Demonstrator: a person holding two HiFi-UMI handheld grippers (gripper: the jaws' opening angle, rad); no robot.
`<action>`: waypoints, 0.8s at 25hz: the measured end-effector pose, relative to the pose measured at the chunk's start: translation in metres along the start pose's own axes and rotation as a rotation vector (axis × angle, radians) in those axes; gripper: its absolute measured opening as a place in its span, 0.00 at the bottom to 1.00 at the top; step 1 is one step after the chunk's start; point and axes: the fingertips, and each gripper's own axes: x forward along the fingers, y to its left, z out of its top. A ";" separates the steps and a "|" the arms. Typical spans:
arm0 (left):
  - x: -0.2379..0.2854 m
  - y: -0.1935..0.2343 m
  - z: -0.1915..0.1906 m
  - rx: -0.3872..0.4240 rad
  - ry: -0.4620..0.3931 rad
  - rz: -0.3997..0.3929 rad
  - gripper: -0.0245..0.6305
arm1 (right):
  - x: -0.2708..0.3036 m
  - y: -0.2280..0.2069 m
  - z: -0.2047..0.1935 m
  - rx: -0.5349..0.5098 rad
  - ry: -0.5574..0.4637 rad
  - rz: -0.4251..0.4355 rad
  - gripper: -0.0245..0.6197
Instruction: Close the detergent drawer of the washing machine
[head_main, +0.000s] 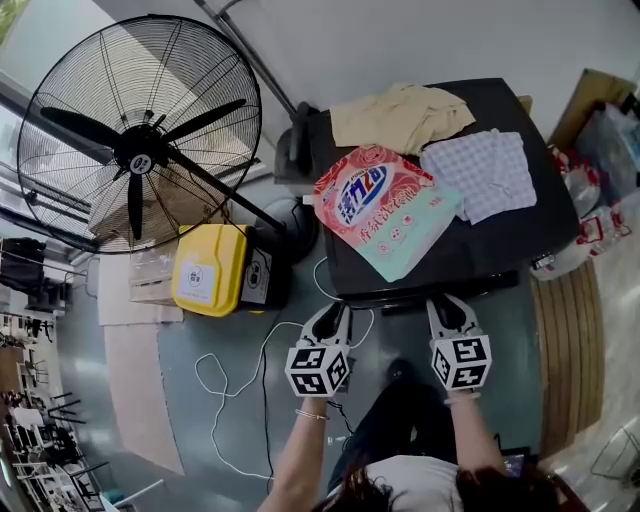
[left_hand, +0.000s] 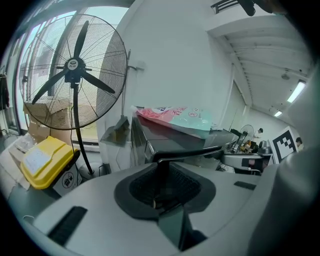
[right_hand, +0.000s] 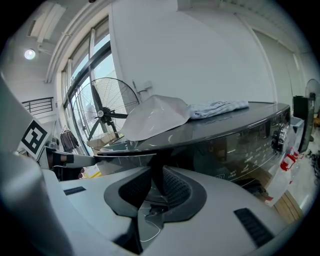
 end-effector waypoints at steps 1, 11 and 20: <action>0.000 0.000 0.000 0.000 0.002 0.002 0.16 | 0.000 0.000 0.000 0.000 -0.001 -0.002 0.18; 0.002 0.004 0.001 -0.026 0.019 0.020 0.20 | 0.002 -0.002 0.000 0.016 -0.003 -0.012 0.20; 0.006 0.007 0.002 -0.028 0.022 0.026 0.22 | 0.006 -0.005 0.001 0.037 -0.001 -0.018 0.21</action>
